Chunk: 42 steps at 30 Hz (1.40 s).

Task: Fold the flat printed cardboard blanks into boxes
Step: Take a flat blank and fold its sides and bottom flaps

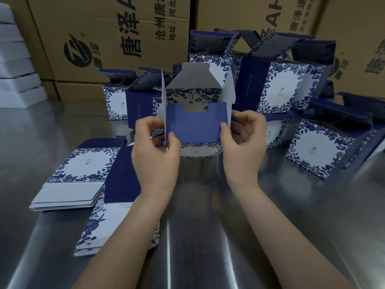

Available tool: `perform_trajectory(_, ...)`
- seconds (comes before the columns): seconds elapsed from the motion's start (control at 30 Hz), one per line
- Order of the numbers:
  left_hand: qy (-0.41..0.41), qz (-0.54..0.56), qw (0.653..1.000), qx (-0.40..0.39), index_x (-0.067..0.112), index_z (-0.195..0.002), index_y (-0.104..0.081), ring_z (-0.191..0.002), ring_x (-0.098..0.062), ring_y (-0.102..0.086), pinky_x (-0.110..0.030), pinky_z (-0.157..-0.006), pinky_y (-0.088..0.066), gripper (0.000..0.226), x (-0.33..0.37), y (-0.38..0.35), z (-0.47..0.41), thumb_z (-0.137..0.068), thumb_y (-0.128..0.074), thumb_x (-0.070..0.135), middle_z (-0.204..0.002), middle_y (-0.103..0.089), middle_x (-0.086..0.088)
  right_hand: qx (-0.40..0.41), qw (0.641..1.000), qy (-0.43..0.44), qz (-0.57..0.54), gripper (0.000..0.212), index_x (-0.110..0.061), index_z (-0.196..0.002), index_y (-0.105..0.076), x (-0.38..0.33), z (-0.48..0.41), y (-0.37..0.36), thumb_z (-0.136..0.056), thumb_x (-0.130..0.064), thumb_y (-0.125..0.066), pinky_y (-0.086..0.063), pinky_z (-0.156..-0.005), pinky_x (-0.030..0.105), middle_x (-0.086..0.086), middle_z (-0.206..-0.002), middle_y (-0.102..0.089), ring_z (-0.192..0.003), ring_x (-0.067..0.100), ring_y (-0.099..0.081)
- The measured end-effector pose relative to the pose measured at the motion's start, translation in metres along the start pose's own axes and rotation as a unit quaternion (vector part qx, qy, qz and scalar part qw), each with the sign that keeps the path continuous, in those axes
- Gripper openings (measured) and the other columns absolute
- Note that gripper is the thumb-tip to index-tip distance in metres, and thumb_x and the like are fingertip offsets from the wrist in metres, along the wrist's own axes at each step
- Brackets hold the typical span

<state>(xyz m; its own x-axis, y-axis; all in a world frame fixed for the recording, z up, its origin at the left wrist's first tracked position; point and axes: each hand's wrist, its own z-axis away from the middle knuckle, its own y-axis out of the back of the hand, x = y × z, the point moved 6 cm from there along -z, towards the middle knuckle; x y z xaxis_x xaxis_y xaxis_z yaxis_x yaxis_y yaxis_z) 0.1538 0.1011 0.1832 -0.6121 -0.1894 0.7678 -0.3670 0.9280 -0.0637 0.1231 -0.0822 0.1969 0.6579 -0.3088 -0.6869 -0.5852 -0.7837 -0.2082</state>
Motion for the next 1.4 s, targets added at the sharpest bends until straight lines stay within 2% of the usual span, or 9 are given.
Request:
perform_trajectory(0.1,0.045,0.033,0.998,-0.002,0.036,-0.109,-0.050,-0.082,-0.003,-0.063,-0.008,-0.067,-0.045,0.038,-0.003,-0.001,0.000,-0.087,-0.066,0.010,-0.100,-0.060,0.016,-0.011,0.998,-0.060,-0.036,0.043,-0.027,-0.118,-0.051,0.009,-0.002,-0.001,-0.087,0.000,-0.063,-0.052,-0.085,0.023,-0.002,-0.112,-0.065,-0.096,0.008,-0.064)
perform_trajectory(0.23,0.087,0.038,0.995,-0.009,0.022,-0.127,-0.061,-0.088,0.000,-0.059,-0.008,-0.076,-0.046,0.035,-0.009,-0.002,-0.001,-0.093,-0.065,0.018,-0.102,-0.062,0.006,-0.036,0.990,-0.127,-0.046,0.040,-0.032,-0.122,-0.058,0.021,-0.002,-0.006,-0.092,-0.005,-0.059,-0.052,-0.093,0.026,0.001,-0.125,-0.062,-0.106,0.007,-0.062)
perform_trajectory(0.37,0.094,0.038,0.995,-0.003,0.019,-0.121,-0.067,-0.095,-0.003,-0.062,-0.012,-0.085,-0.047,0.027,-0.008,-0.001,-0.002,-0.095,-0.063,0.017,-0.103,-0.059,0.011,-0.052,0.990,-0.122,-0.052,0.038,-0.034,-0.116,-0.062,0.020,-0.001,-0.009,-0.093,-0.005,-0.056,-0.049,-0.080,0.013,0.001,-0.125,-0.061,-0.097,-0.004,-0.063)
perform_trajectory(0.5,0.094,0.037,0.995,0.003,0.018,-0.122,-0.068,-0.095,-0.002,-0.061,-0.014,-0.087,-0.049,0.027,-0.007,0.001,-0.002,-0.095,-0.063,0.016,-0.104,-0.059,0.010,-0.043,0.992,-0.113,-0.041,0.035,-0.015,-0.124,-0.065,0.018,-0.003,-0.006,-0.093,-0.001,-0.058,-0.048,-0.076,0.008,0.001,-0.123,-0.062,-0.094,-0.010,-0.062)
perform_trajectory(0.63,0.083,0.032,0.996,0.005,0.019,-0.120,-0.069,-0.092,0.002,-0.060,-0.011,-0.084,-0.048,0.027,-0.005,0.002,-0.001,-0.094,-0.064,0.015,-0.105,-0.062,0.008,-0.027,0.991,-0.124,-0.031,0.036,-0.007,-0.126,-0.065,0.019,-0.003,-0.004,-0.091,0.002,-0.060,-0.051,-0.087,0.016,0.002,-0.123,-0.065,-0.106,0.001,-0.064)
perform_trajectory(0.83,0.077,0.024,0.997,0.007,0.014,-0.120,-0.070,-0.091,0.002,-0.060,-0.010,-0.083,-0.047,0.028,-0.005,0.002,0.000,-0.093,-0.064,0.012,-0.110,-0.066,-0.001,-0.024,0.987,-0.152,-0.044,0.038,-0.013,-0.124,-0.065,0.022,-0.003,-0.003,-0.089,0.003,-0.062,-0.053,-0.098,0.036,0.005,-0.121,-0.068,-0.109,0.014,-0.066)
perform_trajectory(1.03,0.071,0.023,0.997,0.005,0.015,-0.119,-0.070,-0.088,0.011,-0.058,-0.004,-0.080,-0.044,0.027,-0.005,0.001,0.002,-0.093,-0.065,0.011,-0.109,-0.065,0.001,-0.013,0.986,-0.159,-0.038,0.038,-0.015,-0.123,-0.066,0.025,-0.003,-0.001,-0.089,0.002,-0.063,-0.054,-0.097,0.037,0.002,-0.118,-0.069,-0.107,0.013,-0.066)
perform_trajectory(1.23,0.066,0.040,0.997,-0.005,0.016,-0.123,-0.067,-0.098,-0.005,-0.063,-0.008,-0.080,-0.047,0.030,-0.005,0.001,-0.001,-0.093,-0.064,0.015,-0.113,-0.066,-0.001,-0.026,0.991,-0.123,-0.033,0.034,-0.025,-0.116,-0.066,0.018,-0.001,-0.004,-0.090,-0.004,-0.062,-0.054,-0.092,0.027,-0.001,-0.117,-0.068,-0.104,0.008,-0.066)
perform_trajectory(1.4,0.052,0.033,0.998,-0.005,0.016,-0.124,-0.067,-0.097,-0.006,-0.062,-0.006,-0.077,-0.046,0.031,-0.005,0.001,0.000,-0.093,-0.064,0.014,-0.112,-0.065,-0.001,-0.037,0.993,-0.105,-0.032,0.037,-0.022,-0.123,-0.063,0.017,0.001,-0.007,-0.090,-0.006,-0.062,-0.051,-0.100,0.035,0.000,-0.123,-0.066,-0.115,0.013,-0.062)
